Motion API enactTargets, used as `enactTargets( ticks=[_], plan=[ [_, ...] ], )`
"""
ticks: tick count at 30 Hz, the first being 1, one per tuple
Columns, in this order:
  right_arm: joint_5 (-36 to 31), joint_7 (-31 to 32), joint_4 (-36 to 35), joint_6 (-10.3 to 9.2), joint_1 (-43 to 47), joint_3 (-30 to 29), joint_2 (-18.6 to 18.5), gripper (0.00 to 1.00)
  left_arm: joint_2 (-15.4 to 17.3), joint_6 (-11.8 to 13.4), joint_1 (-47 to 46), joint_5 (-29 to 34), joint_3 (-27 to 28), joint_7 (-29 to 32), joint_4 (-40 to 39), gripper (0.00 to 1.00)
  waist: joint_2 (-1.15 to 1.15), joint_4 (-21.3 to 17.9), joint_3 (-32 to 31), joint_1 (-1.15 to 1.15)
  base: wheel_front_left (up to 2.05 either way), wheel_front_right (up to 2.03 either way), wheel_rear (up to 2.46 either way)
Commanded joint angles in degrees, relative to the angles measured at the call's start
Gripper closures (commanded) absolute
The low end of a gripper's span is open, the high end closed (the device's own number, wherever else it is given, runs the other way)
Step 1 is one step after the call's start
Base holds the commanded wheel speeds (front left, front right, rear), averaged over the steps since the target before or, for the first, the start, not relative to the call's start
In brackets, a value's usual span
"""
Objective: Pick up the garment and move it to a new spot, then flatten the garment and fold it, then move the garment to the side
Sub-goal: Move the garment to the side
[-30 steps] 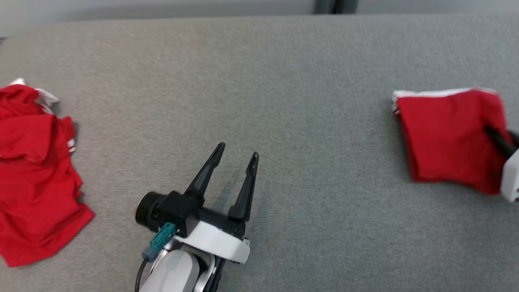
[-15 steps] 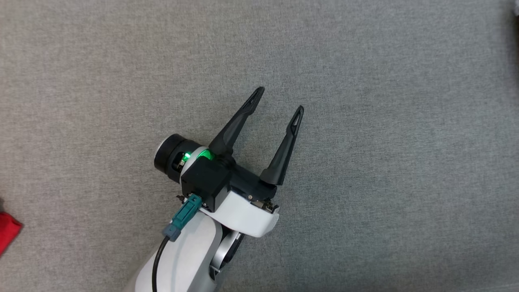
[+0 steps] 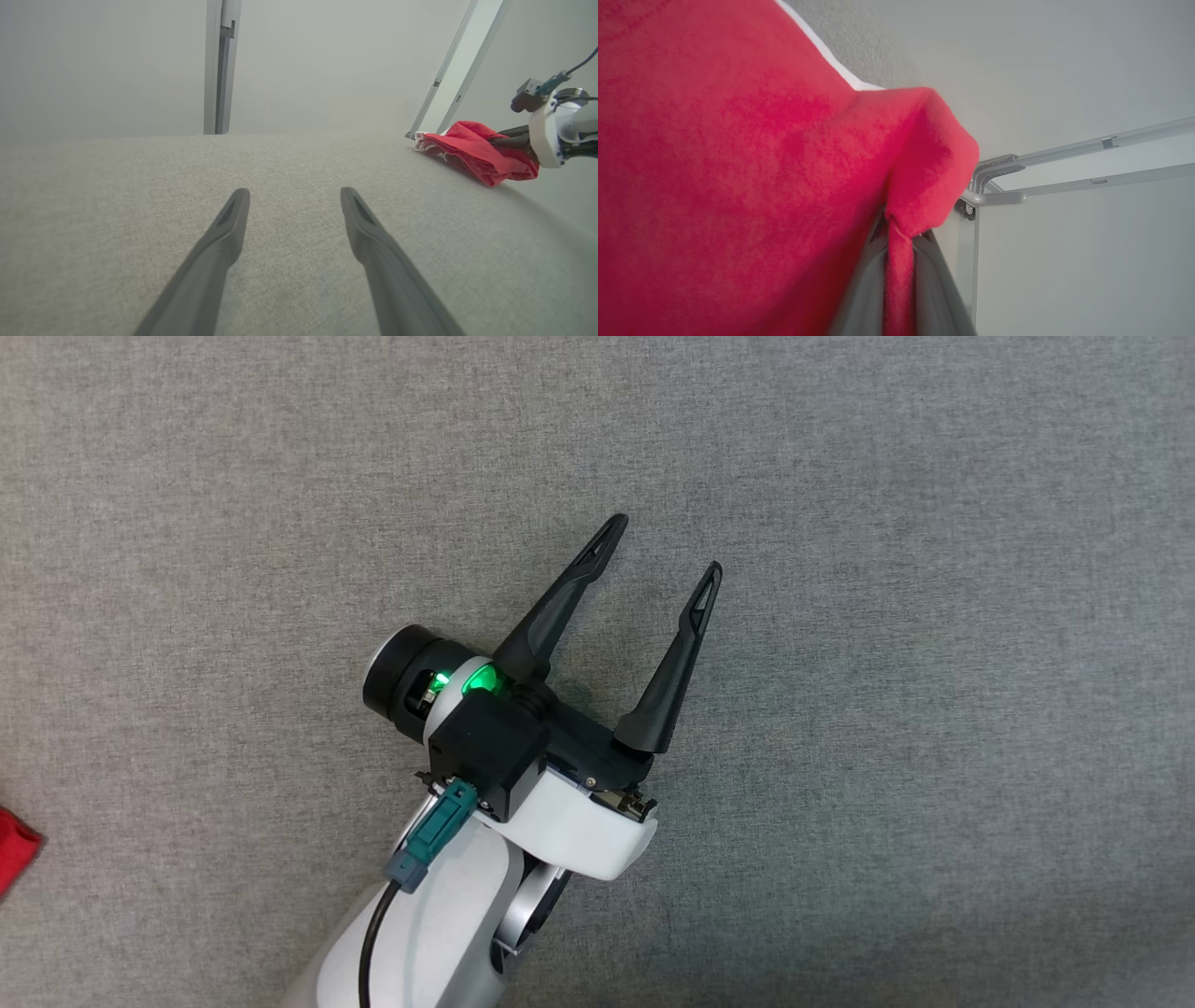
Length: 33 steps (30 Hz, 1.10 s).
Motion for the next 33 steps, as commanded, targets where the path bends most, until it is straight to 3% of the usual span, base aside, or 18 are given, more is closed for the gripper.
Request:
enactTargets(
  ticks=[1,2,3,17,25,33],
  plan=[
    [-0.18,-0.09,0.37,-0.03,0.72,-0.30,0.13,0.66,0.25,0.20,-1.08,0.14,0.20,-0.16,-0.24,0.00,0.00,0.13,0.11,0.00,0.00,0.00,0.00],
    [-0.66,-0.08,0.74,-0.03,0.90,-0.78,0.22,0.15,0.26,0.26,-1.11,0.11,0.24,-0.15,-0.24,0.00,0.00,0.23,0.19,0.00,0.00,0.00,0.00],
    [-1.14,-0.09,1.16,-0.03,1.08,-1.22,0.37,0.00,0.25,0.31,-1.12,0.05,0.26,-0.15,-0.23,0.00,0.00,0.34,0.21,0.00,0.00,0.00,0.00],
    [-10.68,-0.09,3.88,-0.03,0.11,-9.37,2.71,0.00,0.26,0.31,1.29,-2.54,0.36,-0.15,0.10,0.00,0.00,1.53,-6.50,0.00,0.00,0.00,0.00],
    [-9.10,-0.10,-6.55,-0.03,10.46,-22.10,10.14,0.00,0.27,0.18,7.08,-4.38,3.93,-0.16,0.13,0.00,0.00,2.37,-19.50,0.00,0.00,0.00,0.00],
    [-9.50,-0.10,-18.76,-0.03,23.12,-30.57,17.94,0.00,0.26,0.70,12.72,-2.99,10.40,-0.15,1.21,0.00,0.00,3.74,-28.62,0.00,0.00,0.00,0.00]
  ],
)
